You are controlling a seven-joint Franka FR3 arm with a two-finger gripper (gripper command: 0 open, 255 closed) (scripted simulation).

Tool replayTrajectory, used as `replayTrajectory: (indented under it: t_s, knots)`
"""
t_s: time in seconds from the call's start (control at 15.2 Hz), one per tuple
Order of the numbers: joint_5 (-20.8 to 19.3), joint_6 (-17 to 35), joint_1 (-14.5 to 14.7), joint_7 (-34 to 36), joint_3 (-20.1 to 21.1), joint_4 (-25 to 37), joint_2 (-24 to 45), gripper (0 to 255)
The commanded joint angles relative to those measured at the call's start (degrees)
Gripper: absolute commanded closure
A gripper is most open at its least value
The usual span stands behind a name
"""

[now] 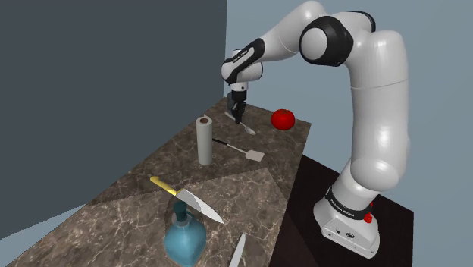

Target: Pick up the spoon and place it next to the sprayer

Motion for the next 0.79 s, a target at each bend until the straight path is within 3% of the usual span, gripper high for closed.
replayTrajectory:
  t_s: [0.0,0.73]
  knots:
    - [0.31,1.0,-0.16,-0.25,0.15,0.11,1.13,255]
    - [0.85,2.99,-0.36,-0.67,0.47,-0.09,2.97,255]
